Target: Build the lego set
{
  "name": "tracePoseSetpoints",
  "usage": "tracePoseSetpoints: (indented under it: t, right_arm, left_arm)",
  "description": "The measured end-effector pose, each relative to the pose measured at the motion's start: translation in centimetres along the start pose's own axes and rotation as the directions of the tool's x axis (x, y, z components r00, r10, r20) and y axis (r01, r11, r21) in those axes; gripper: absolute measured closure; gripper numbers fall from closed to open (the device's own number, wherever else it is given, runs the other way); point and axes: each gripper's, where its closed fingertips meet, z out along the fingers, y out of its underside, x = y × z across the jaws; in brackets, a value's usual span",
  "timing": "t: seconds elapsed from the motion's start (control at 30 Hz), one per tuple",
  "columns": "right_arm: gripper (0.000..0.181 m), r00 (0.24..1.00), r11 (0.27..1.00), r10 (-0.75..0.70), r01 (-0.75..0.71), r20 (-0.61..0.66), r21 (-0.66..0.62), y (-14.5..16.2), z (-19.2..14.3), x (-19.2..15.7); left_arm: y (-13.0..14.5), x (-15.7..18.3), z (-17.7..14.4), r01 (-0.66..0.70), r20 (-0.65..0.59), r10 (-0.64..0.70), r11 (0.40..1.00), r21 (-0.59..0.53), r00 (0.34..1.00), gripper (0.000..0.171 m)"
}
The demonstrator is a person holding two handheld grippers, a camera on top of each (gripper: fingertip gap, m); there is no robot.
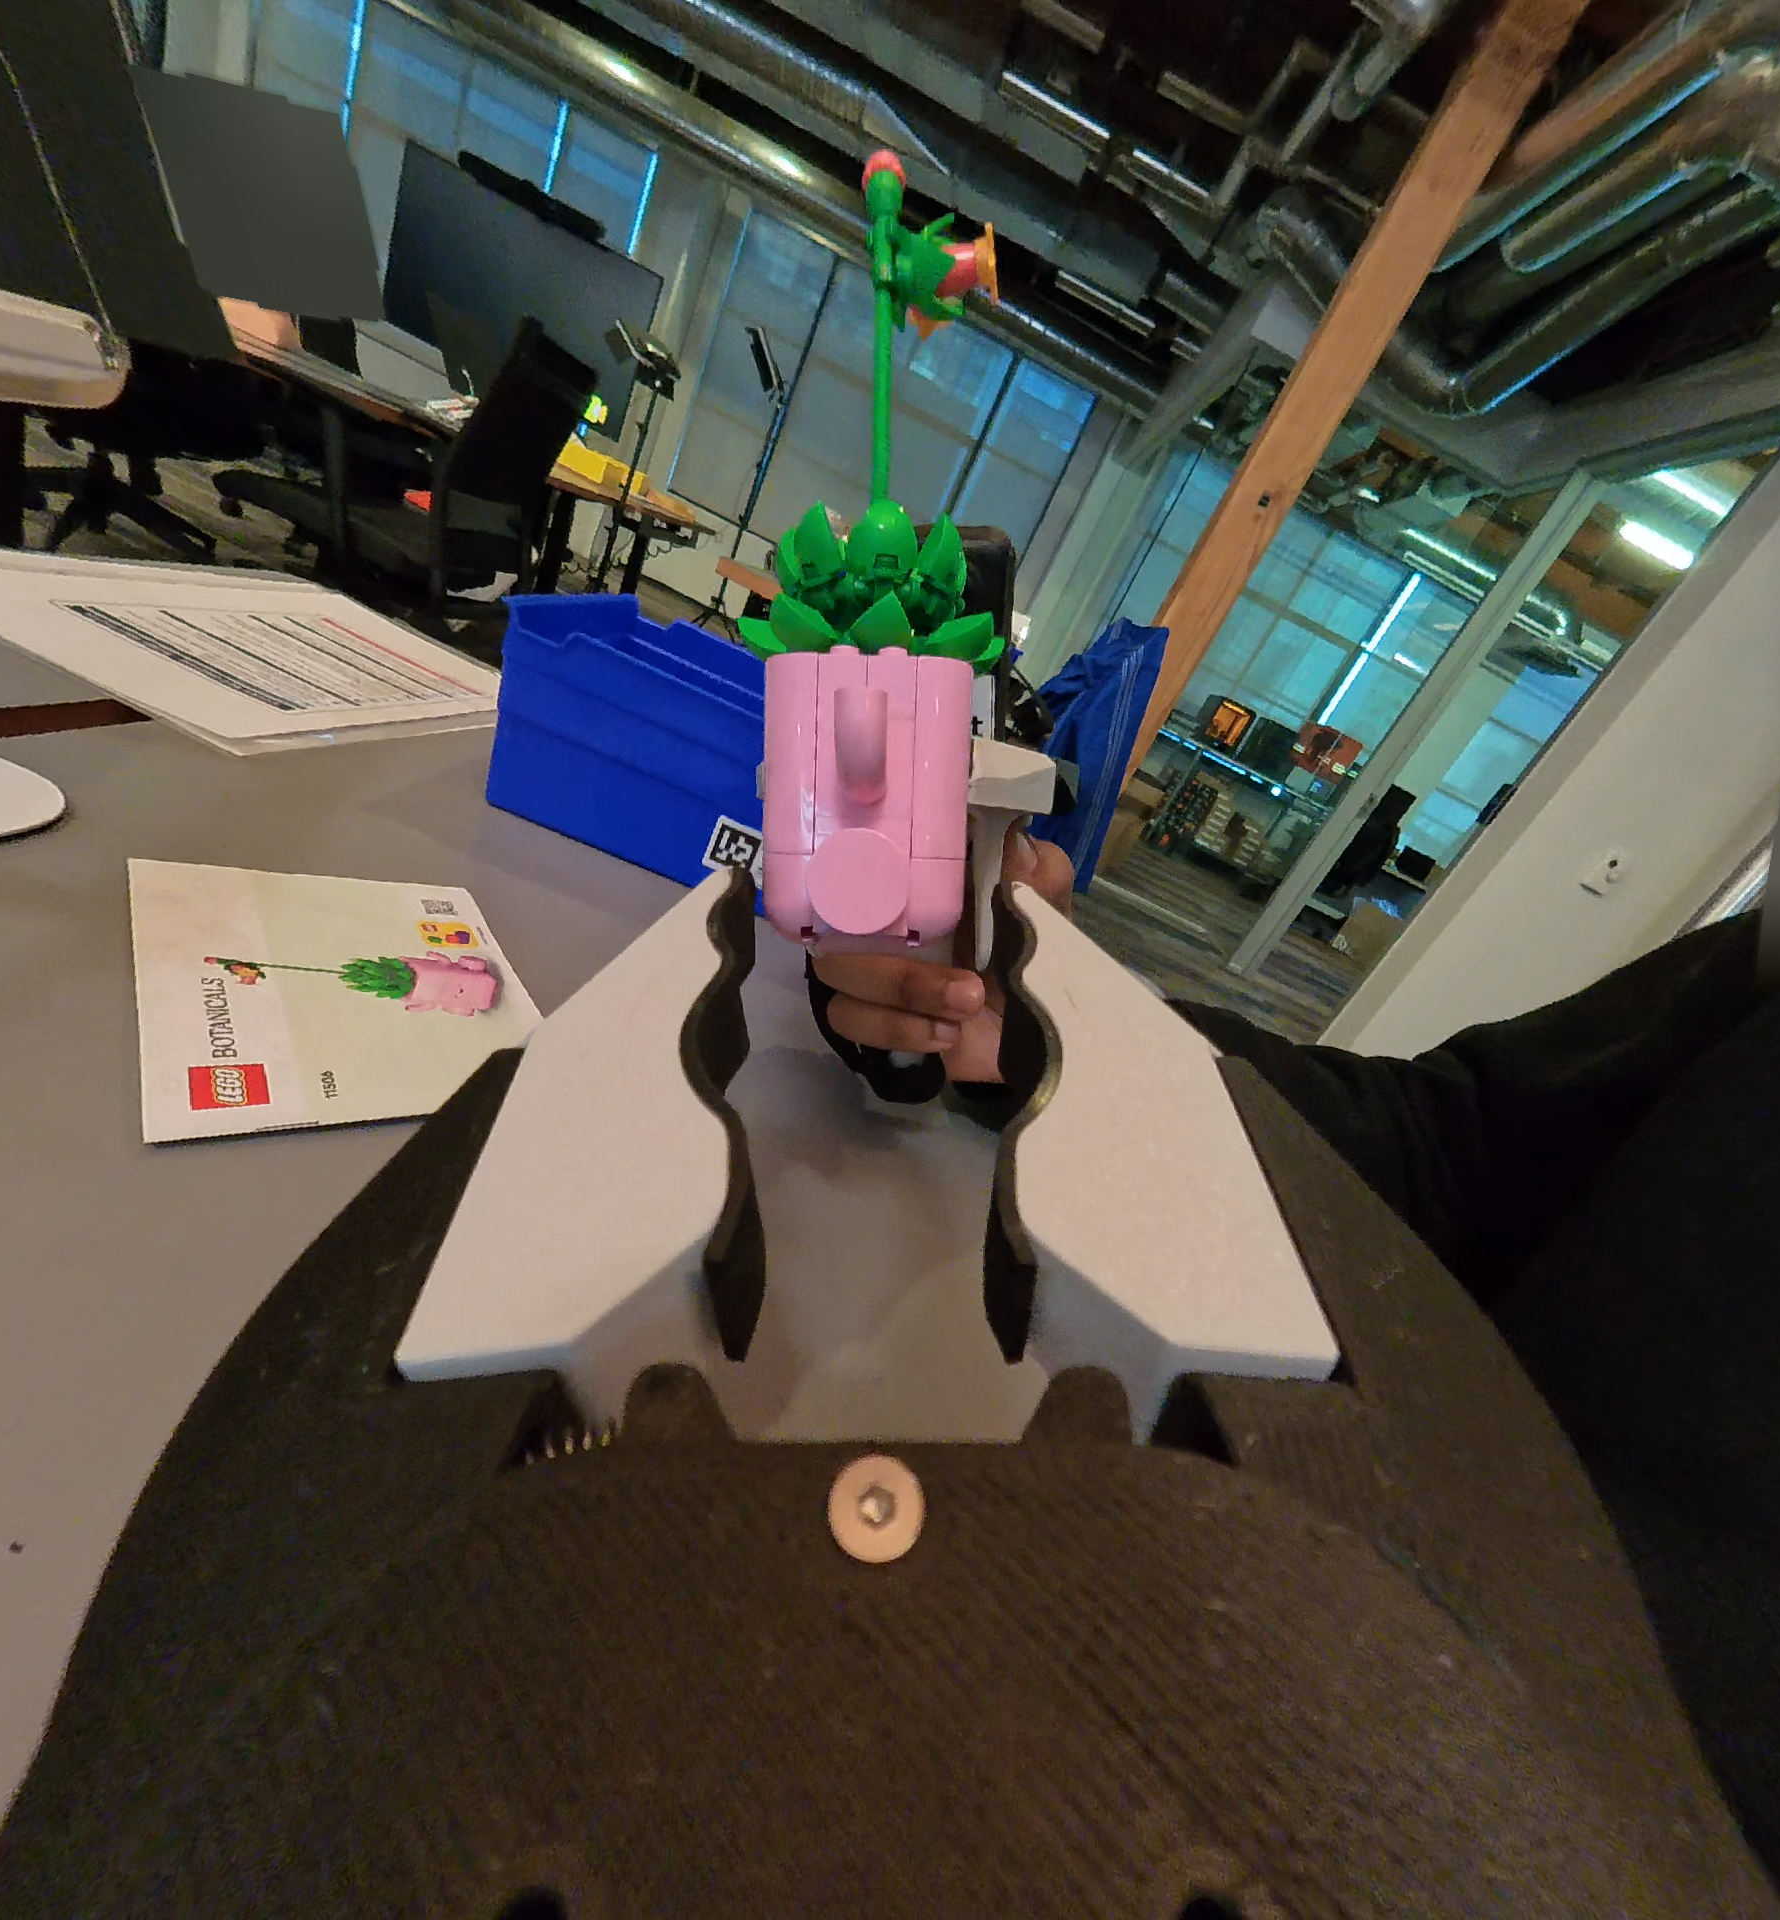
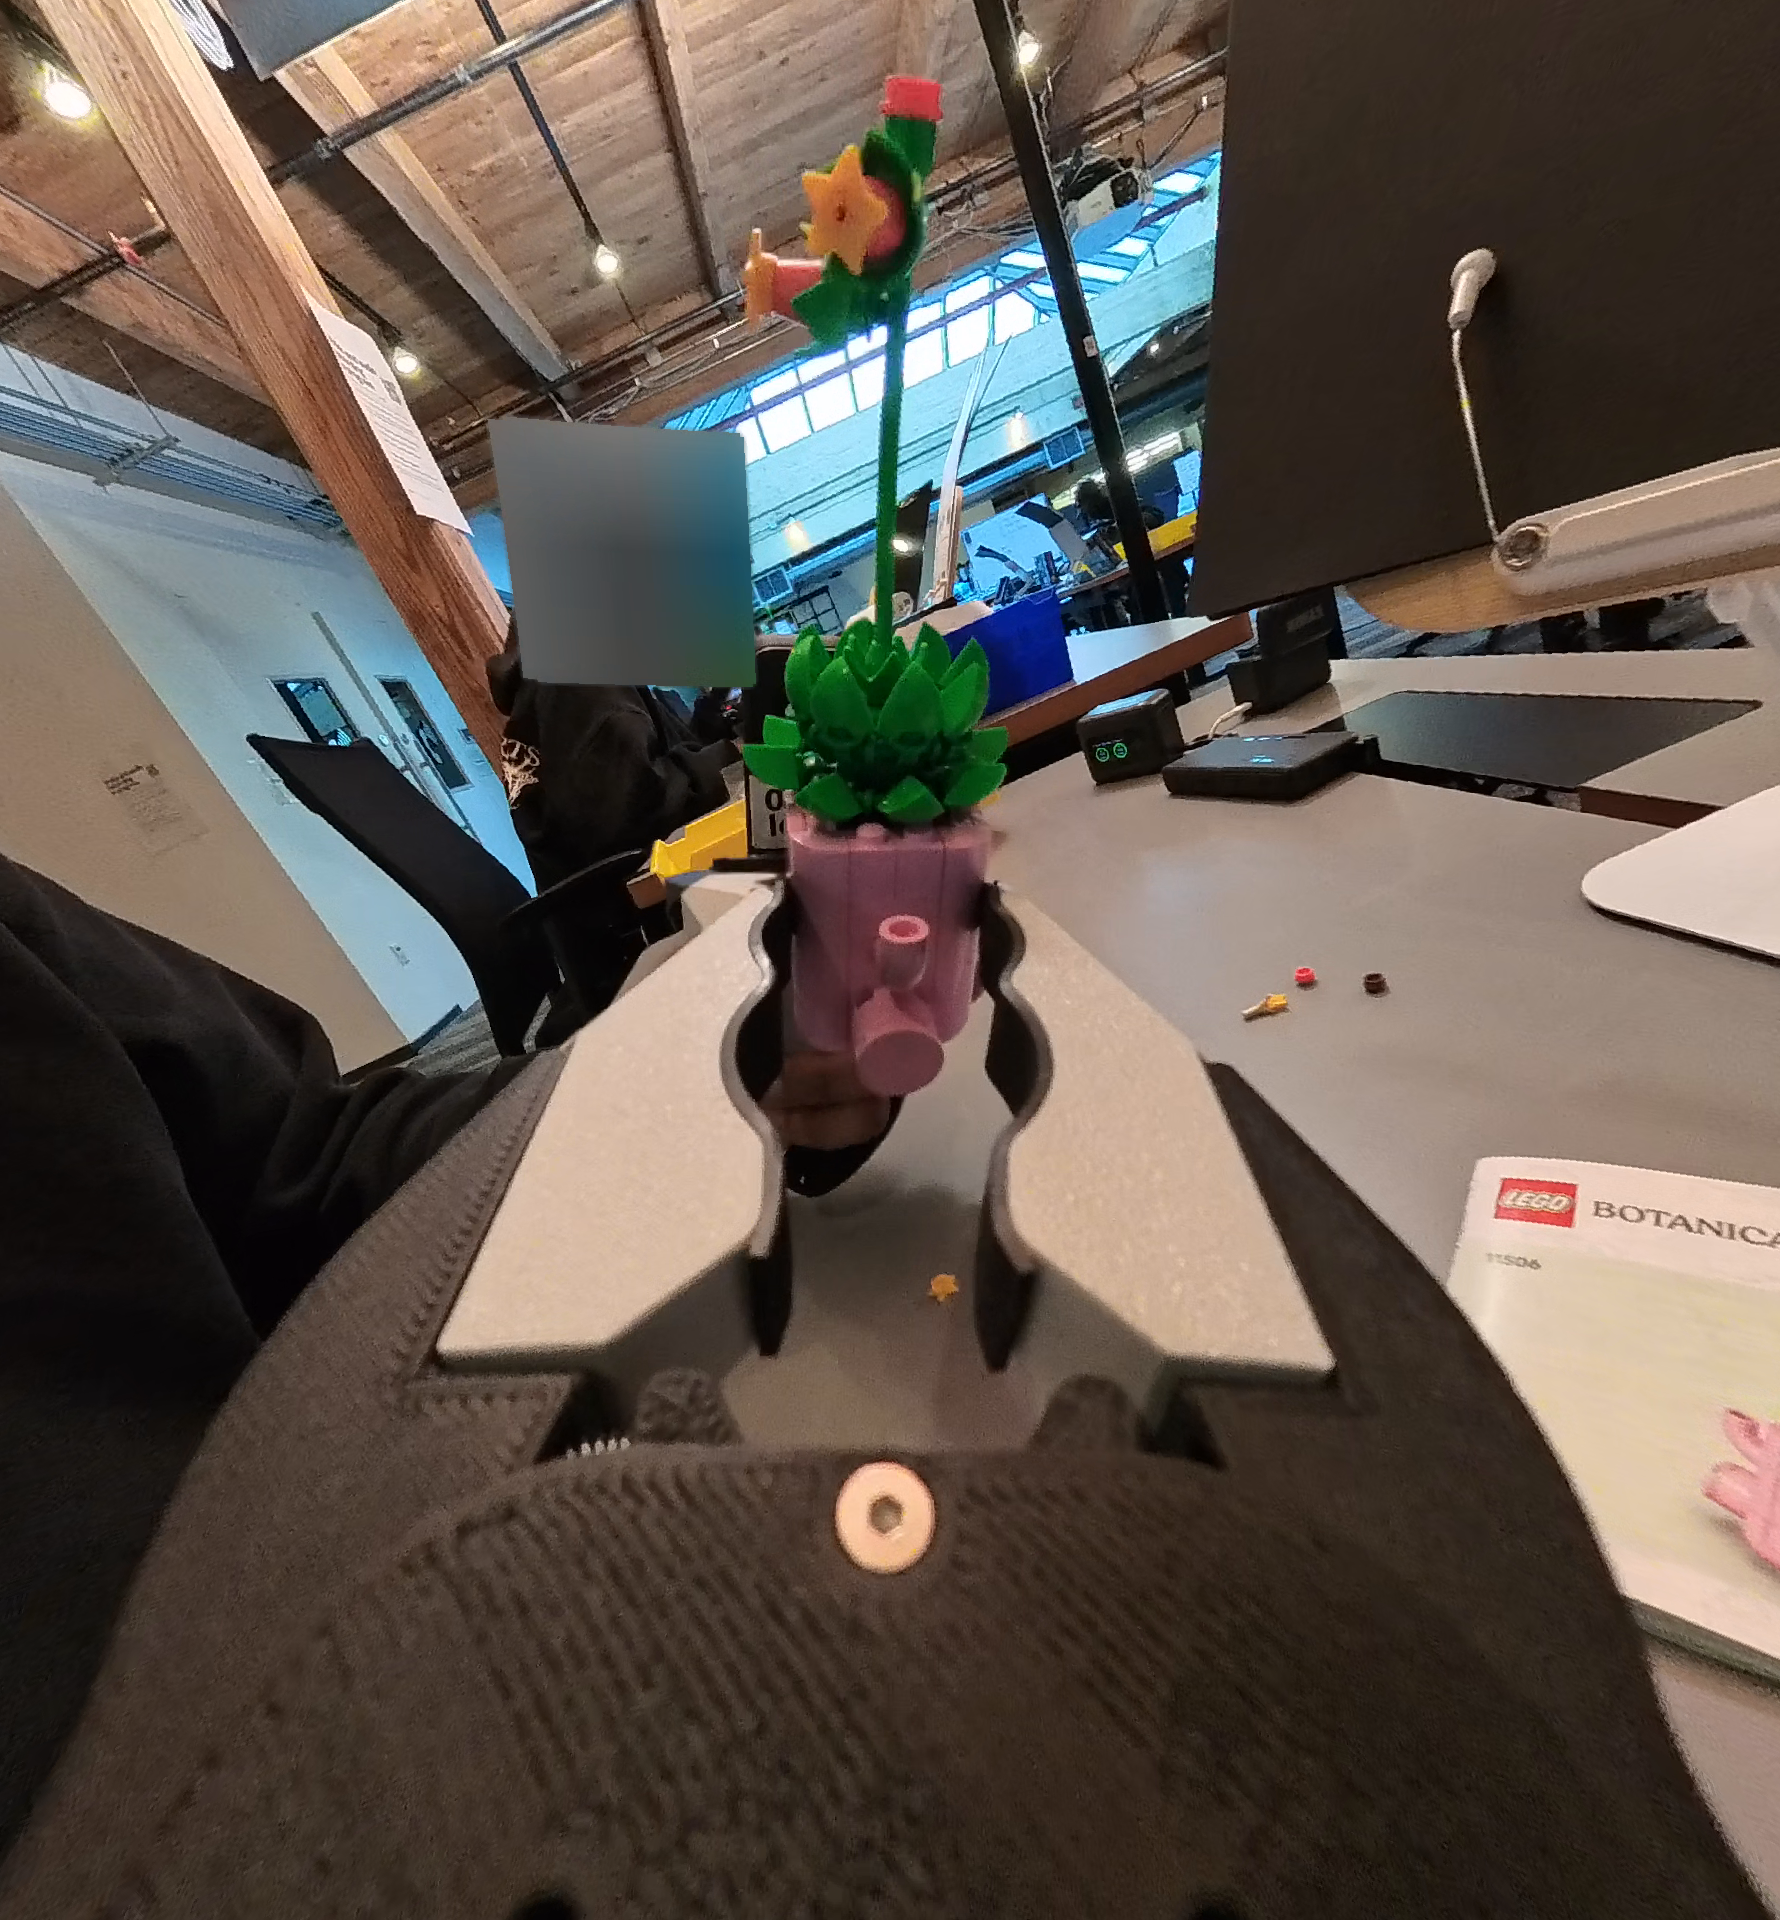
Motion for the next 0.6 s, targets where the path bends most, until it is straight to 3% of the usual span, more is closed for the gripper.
tracePoseSetpoints:
  t: [0.6]
  right_arm:
    - [0.147, 1.000, 1.000, 0.016, -0.016, 0.004, 0.025, -0.4, -0.4, 0.2]
  left_arm:
    - [-0.8, 0.0, -0.7, -0.020, 0.002, 0.020, 0.999, 0.033, 1.000, 0.134]
